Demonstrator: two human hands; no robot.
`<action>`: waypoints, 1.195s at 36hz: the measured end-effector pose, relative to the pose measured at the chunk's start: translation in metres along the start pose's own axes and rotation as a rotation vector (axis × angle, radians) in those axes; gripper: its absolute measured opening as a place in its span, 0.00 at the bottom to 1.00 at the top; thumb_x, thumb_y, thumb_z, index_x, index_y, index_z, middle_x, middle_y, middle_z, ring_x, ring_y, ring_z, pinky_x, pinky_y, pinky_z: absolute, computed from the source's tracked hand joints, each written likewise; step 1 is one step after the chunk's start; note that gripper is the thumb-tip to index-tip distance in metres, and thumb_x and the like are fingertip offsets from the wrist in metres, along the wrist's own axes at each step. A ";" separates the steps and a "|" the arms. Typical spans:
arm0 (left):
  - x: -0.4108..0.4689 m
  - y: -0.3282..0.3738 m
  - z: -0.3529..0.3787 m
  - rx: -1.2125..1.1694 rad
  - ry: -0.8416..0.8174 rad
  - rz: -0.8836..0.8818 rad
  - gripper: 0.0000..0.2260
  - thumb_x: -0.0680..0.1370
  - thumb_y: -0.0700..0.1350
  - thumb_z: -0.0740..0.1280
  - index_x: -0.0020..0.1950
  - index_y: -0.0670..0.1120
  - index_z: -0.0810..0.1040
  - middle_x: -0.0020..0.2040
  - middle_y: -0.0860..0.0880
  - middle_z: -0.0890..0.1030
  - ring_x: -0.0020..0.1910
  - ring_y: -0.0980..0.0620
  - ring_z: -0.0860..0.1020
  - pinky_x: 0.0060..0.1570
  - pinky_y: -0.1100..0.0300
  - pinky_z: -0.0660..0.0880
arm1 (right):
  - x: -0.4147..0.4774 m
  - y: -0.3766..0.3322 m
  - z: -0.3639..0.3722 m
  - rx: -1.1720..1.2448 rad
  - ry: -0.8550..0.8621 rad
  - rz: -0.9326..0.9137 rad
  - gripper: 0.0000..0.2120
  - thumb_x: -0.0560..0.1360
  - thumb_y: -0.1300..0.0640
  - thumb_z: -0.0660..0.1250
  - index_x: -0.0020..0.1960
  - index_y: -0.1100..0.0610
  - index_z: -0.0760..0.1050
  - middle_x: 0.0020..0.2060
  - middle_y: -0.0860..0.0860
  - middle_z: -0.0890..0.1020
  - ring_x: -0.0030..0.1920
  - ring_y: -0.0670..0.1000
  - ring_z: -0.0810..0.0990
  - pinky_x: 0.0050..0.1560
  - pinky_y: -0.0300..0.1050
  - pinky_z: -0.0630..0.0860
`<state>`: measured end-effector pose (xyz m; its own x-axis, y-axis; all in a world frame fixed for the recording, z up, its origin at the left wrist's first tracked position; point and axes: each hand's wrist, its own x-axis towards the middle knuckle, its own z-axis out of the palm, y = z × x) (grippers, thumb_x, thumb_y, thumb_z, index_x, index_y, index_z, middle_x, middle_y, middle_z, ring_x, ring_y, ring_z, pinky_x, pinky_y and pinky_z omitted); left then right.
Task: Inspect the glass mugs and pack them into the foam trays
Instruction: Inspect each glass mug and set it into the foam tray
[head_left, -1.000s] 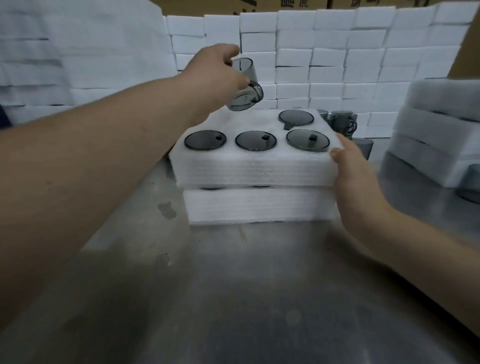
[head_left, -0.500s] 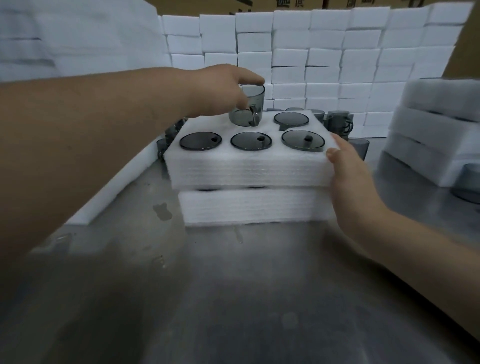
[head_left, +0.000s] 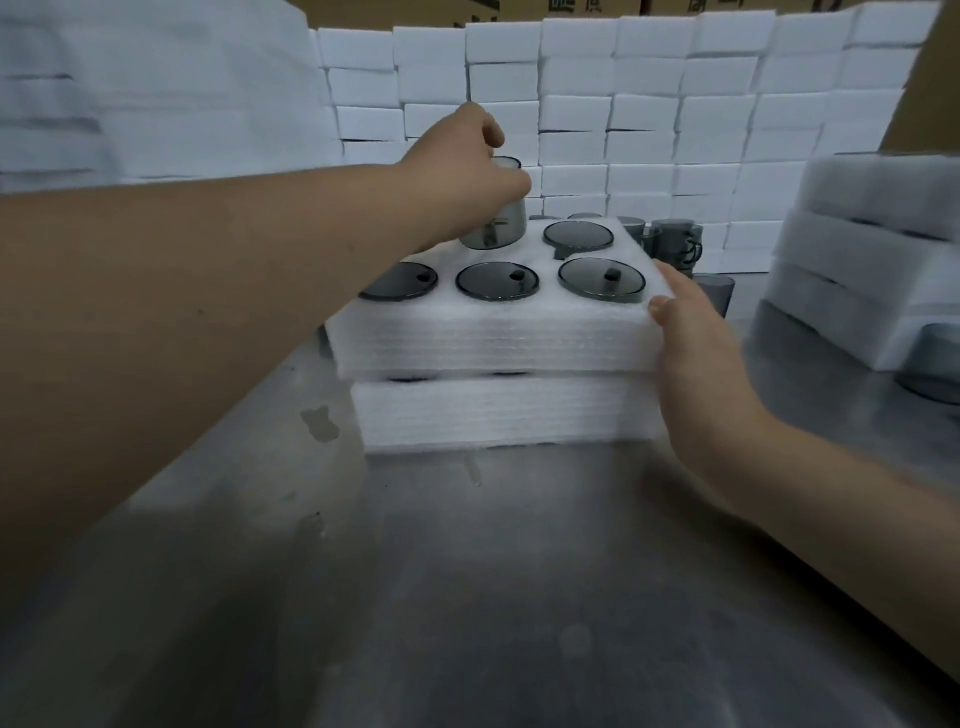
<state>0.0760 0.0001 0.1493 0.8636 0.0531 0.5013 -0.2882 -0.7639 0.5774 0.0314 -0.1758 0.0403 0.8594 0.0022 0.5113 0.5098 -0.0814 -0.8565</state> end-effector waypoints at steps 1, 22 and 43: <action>0.000 0.001 -0.001 -0.032 -0.010 -0.016 0.14 0.75 0.48 0.64 0.60 0.50 0.69 0.50 0.54 0.72 0.37 0.59 0.70 0.34 0.65 0.69 | 0.000 0.000 0.000 0.002 -0.001 -0.008 0.20 0.68 0.50 0.53 0.39 0.24 0.73 0.39 0.24 0.77 0.42 0.26 0.73 0.41 0.32 0.70; -0.003 0.000 -0.002 0.084 -0.212 0.042 0.09 0.76 0.41 0.58 0.50 0.53 0.74 0.47 0.51 0.70 0.40 0.53 0.68 0.32 0.71 0.64 | 0.000 0.001 0.000 0.022 0.019 0.000 0.18 0.68 0.50 0.53 0.38 0.26 0.73 0.39 0.23 0.76 0.42 0.25 0.73 0.35 0.20 0.66; -0.008 -0.009 0.011 0.064 -0.261 -0.007 0.18 0.80 0.45 0.56 0.70 0.54 0.69 0.69 0.56 0.70 0.51 0.59 0.73 0.41 0.77 0.65 | 0.005 0.007 -0.001 -0.041 0.046 0.076 0.15 0.67 0.46 0.51 0.48 0.33 0.72 0.39 0.23 0.75 0.42 0.23 0.71 0.45 0.34 0.66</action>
<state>0.0760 -0.0004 0.1333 0.9454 -0.1027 0.3093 -0.2621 -0.8036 0.5343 0.0392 -0.1778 0.0369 0.8922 -0.0513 0.4486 0.4404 -0.1203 -0.8897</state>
